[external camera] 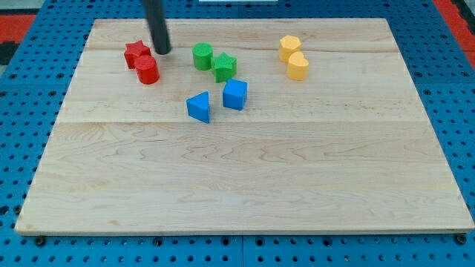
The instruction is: Point at the blue triangle
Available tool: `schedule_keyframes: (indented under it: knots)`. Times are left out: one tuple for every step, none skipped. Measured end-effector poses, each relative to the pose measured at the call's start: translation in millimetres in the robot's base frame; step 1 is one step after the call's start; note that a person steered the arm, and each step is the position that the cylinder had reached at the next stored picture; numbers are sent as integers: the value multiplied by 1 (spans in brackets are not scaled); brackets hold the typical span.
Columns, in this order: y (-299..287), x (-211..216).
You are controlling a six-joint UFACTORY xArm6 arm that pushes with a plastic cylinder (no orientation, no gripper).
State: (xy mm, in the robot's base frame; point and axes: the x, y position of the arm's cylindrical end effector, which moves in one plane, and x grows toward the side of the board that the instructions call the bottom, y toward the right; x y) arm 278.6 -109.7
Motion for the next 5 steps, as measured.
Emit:
schedule_keyframes:
  knots:
    - [5,37]
    - [8,53]
    - [-19,94]
    - [-25,149]
    - [41,153]
